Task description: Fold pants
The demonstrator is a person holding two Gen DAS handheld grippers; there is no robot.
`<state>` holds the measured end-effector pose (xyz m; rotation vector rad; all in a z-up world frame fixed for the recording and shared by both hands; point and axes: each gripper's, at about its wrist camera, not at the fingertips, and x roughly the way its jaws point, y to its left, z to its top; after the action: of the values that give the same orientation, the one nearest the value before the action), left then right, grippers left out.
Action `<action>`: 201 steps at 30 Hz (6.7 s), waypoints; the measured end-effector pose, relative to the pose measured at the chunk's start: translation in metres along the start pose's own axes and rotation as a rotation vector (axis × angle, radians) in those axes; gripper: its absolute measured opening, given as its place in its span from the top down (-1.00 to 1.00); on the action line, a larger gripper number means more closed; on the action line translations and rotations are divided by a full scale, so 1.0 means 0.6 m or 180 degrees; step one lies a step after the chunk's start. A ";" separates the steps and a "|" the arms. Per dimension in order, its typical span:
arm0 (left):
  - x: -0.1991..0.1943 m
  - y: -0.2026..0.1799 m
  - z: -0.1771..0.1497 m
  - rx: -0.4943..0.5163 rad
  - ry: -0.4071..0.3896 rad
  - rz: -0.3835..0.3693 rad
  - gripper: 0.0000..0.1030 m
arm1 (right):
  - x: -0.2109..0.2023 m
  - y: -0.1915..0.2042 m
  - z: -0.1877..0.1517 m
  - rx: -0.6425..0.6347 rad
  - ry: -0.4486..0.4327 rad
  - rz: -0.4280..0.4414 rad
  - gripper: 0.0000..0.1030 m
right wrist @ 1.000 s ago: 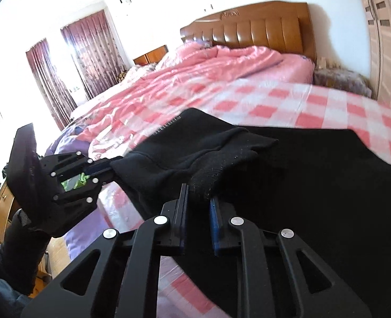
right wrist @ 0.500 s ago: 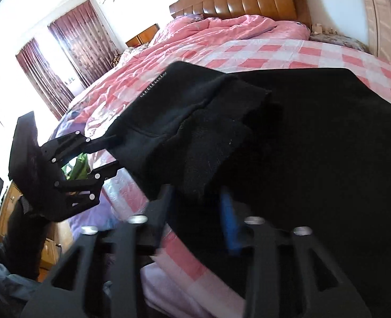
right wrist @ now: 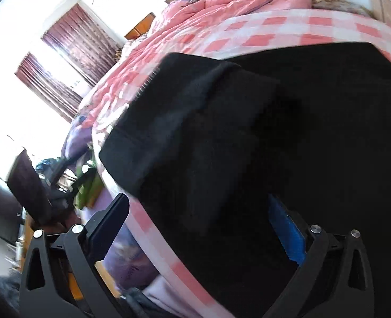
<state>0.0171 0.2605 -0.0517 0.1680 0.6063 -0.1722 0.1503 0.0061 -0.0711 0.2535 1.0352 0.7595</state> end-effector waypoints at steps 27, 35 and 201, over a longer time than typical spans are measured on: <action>0.100 -0.005 0.028 -0.0393 0.0302 0.0552 -0.79 | -0.171 0.087 0.070 -0.0797 -0.1118 -0.0573 0.57; 0.108 -0.047 0.041 -0.0028 0.0353 0.0678 -0.79 | -0.120 -0.067 -0.035 -0.0246 -0.0795 -0.0799 0.57; 0.162 -0.416 0.200 0.0794 0.0365 -0.0538 -0.96 | -0.428 -0.204 -0.355 0.1375 -0.2021 -0.1211 -0.91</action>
<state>0.1095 -0.0178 -0.0376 0.3702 0.7128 -0.4045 -0.0495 -0.2880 -0.0690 0.6050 0.5968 0.0778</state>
